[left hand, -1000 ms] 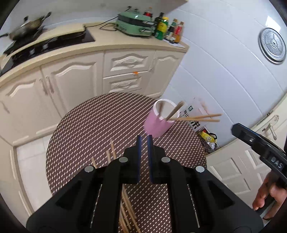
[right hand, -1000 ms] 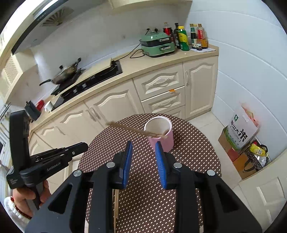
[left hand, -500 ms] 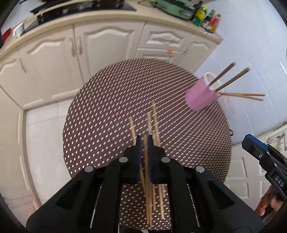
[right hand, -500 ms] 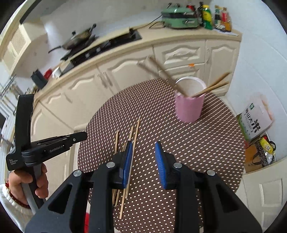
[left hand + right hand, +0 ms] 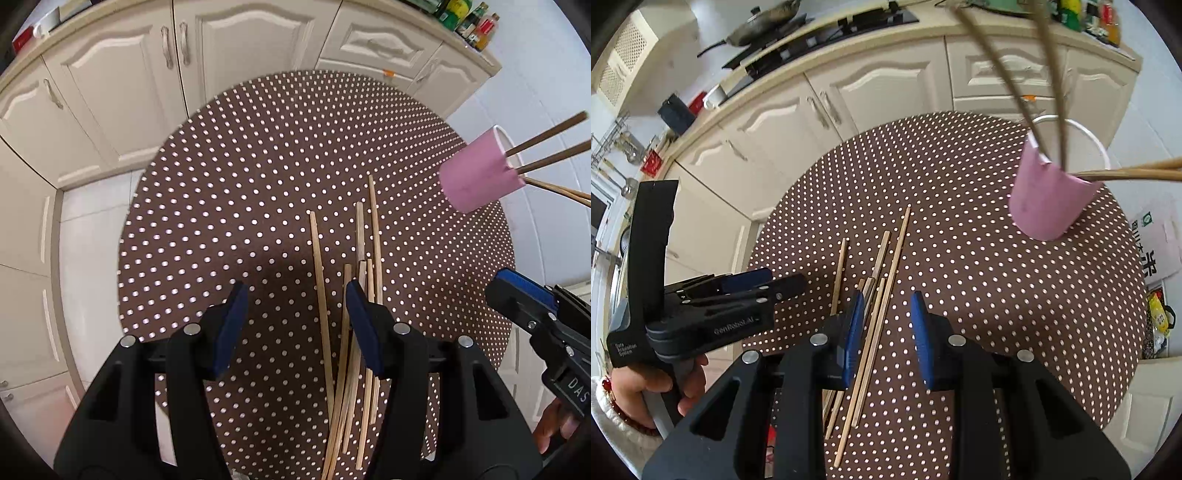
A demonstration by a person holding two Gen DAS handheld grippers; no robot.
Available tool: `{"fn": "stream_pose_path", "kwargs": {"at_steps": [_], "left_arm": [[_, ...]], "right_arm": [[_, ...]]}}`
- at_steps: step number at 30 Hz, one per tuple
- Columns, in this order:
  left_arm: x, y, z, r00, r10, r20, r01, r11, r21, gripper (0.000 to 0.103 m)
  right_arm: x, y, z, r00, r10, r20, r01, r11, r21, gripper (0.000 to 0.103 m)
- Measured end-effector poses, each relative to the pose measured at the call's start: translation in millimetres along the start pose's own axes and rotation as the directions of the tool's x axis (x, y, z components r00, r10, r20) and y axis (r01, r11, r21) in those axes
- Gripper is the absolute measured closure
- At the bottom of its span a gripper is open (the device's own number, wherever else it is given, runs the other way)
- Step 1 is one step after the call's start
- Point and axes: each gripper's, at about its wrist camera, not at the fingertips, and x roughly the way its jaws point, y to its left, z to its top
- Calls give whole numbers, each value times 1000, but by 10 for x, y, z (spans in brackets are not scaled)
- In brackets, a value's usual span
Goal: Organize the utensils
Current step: 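Move both open tools back down to the remaining chopsticks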
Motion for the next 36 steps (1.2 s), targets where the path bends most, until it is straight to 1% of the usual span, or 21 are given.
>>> {"fn": "stream_pose_path", "kwargs": {"at_steps": [8, 11, 12, 18, 20, 23, 25, 26, 28, 30, 32, 33, 35, 36], "left_arm": [[396, -35, 144, 998, 8, -62, -8, 1000, -1, 49], [529, -51, 190, 996, 13, -88, -12, 1000, 2, 58], [563, -53, 199, 995, 18, -96, -17, 1000, 6, 59], [617, -78, 304, 996, 49, -78, -47, 998, 29, 59], [633, -112, 319, 995, 69, -77, -65, 997, 49, 59], [654, -191, 317, 991, 119, -60, -112, 988, 102, 60], [664, -253, 288, 987, 157, -43, -149, 979, 137, 64], [662, -252, 283, 985, 168, -37, -161, 977, 139, 69], [647, -218, 287, 986, 161, -33, -156, 980, 127, 74], [642, -186, 263, 987, 158, -29, -154, 981, 115, 84], [629, -125, 253, 989, 147, -29, -143, 984, 103, 89], [621, -95, 248, 990, 141, -31, -137, 986, 100, 91], [604, -31, 247, 991, 127, -39, -123, 988, 91, 92], [616, 0, 260, 992, 122, -41, -118, 989, 86, 92]], "right_arm": [[378, -16, 153, 996, 6, -89, -9, 999, -35, 78], [493, -44, 196, 993, 7, -118, -11, 999, -34, 78], [525, -59, 213, 992, 7, -126, -11, 999, -33, 78], [750, -110, 317, 984, 6, -177, -10, 1000, -20, 79], [829, -112, 347, 981, -2, -195, -1, 1000, -17, 79], [939, -106, 391, 976, -13, -216, 10, 1000, -17, 79], [997, -92, 420, 973, -22, -228, 17, 1000, -24, 79], [1032, -73, 437, 971, -28, -235, 21, 999, -31, 79], [1105, -40, 459, 967, -44, -252, 34, 998, -44, 79], [1169, -17, 469, 962, -58, -267, 45, 998, -54, 81], [1214, 21, 472, 960, -84, -265, 67, 995, -72, 82], [1223, 42, 478, 960, -95, -263, 76, 994, -81, 82], [1243, 64, 505, 961, -107, -253, 87, 992, -87, 85], [1254, 76, 514, 961, -119, -248, 98, 991, -94, 90]]}}
